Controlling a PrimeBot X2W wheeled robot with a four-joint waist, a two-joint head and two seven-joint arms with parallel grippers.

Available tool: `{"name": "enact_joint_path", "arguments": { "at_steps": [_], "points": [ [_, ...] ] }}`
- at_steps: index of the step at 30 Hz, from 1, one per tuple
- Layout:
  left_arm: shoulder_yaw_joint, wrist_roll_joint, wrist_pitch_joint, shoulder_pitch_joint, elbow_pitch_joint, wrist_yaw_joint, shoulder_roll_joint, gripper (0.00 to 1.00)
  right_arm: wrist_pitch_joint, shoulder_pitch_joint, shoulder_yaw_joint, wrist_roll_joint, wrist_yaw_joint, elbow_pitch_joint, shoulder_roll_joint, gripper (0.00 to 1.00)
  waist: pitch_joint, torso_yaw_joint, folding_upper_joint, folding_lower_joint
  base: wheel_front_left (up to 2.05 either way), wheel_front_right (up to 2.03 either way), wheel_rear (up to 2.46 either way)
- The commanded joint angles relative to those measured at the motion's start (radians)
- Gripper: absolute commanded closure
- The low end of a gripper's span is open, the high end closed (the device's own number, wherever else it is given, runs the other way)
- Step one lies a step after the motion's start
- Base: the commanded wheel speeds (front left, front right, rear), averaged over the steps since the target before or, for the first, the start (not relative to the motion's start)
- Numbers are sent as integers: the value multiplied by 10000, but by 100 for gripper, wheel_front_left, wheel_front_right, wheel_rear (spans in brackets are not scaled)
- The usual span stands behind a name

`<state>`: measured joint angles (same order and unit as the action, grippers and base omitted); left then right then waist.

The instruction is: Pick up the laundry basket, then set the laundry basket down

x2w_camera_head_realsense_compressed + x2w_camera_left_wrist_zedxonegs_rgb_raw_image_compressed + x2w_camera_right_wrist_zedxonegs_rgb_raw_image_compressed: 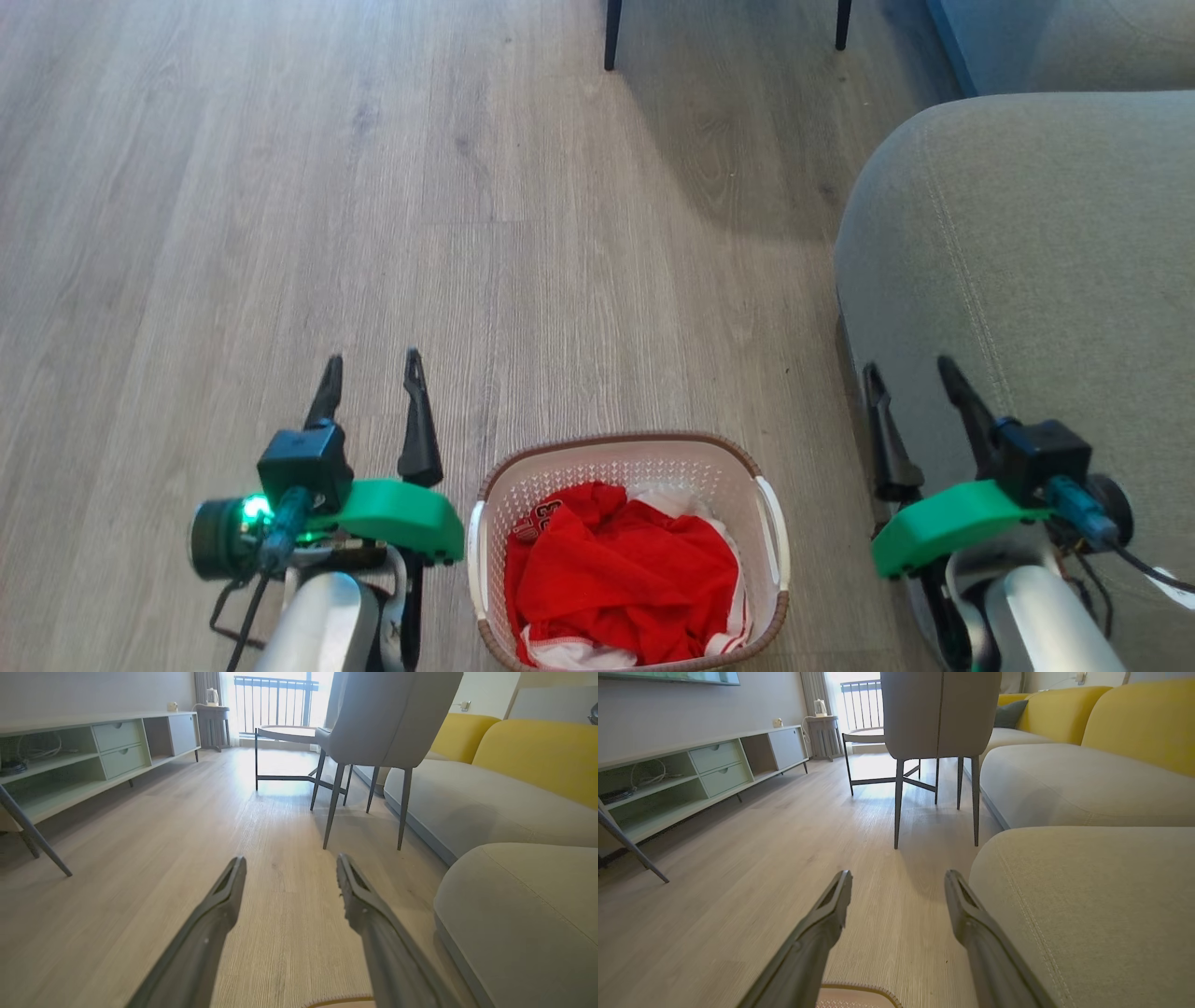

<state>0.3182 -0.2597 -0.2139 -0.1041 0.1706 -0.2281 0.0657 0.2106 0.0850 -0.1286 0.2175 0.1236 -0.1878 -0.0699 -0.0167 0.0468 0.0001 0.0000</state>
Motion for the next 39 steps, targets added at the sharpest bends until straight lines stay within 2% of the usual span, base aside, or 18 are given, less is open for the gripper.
{"name": "enact_joint_path", "arguments": {
  "at_steps": [1, 10, 12, 13, 18, 26, 39],
  "points": [
    [-414, 471, -172, -483, -548, 43, -35, 0, 206, 476, -101, -297, 65, 570, 1, 0, 5, -5, -1, 0, 0, 0, 0],
    [-807, 1329, -437, -290, -1439, 181, -148, 0, 469, 220, 229, -978, 70, 1511, 150, 0, -9, 10, -1, 0, 0, 0, 0],
    [-700, 1194, -479, -192, -1267, 425, -149, 0, 511, 186, 161, -1165, 71, 1512, 159, 0, -3, 13, -1, 0, 0, 0, 0],
    [-635, 810, -479, -115, -1013, 683, -150, 0, 511, 171, 154, -1181, 71, 1488, 163, 0, 5, 13, -1, 0, 0, 0, 0],
    [-784, 522, -479, -181, -518, 1017, -152, 0, 511, 102, 222, -1036, 71, 1091, 177, 0, 18, 17, -1, 0, 0, 0, 0],
    [-813, 685, -479, -262, -237, 853, -153, 0, 511, 183, 197, -999, 71, 918, 187, 0, -23, 26, -1, 0, 0, 0, 0],
    [-811, 407, -479, -293, 33, 1065, -154, 0, 511, 196, 166, -988, 71, 718, 192, 0, -43, 83, -1, 0, 0, 0, 0]
  ]
}}
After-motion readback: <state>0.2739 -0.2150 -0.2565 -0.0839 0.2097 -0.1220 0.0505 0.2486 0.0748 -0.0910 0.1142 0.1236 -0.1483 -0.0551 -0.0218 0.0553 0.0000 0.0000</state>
